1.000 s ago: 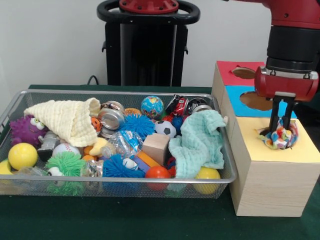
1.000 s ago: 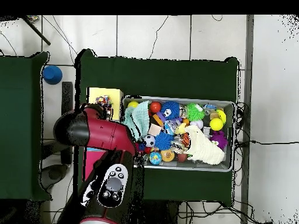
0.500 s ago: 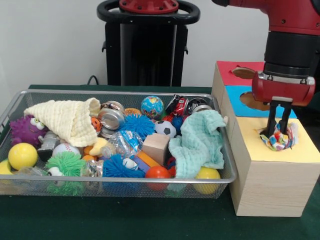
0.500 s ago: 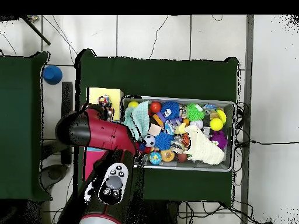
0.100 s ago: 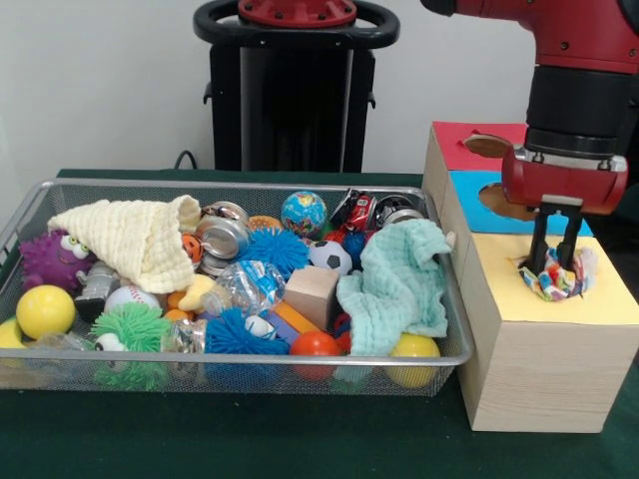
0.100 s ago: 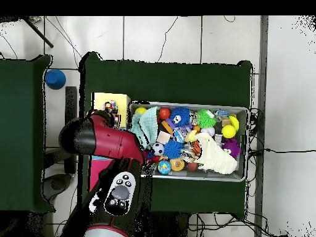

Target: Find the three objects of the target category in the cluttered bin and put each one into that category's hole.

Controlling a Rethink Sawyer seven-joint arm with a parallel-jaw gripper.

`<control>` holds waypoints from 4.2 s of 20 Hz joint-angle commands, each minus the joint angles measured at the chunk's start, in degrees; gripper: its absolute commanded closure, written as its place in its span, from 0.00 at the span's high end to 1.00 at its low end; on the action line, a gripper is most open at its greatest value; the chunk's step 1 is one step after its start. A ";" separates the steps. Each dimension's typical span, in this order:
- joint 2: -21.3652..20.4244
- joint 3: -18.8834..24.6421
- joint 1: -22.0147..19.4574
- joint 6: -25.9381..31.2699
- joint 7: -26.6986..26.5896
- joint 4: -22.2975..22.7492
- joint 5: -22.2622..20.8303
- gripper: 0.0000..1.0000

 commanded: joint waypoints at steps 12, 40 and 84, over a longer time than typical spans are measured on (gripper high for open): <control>-0.65 2.29 -1.67 2.14 12.45 1.49 0.93 1.00; -2.80 -0.39 -1.66 6.82 10.80 1.64 -1.11 1.00; -1.43 2.00 -0.77 6.15 10.13 1.38 -1.06 0.00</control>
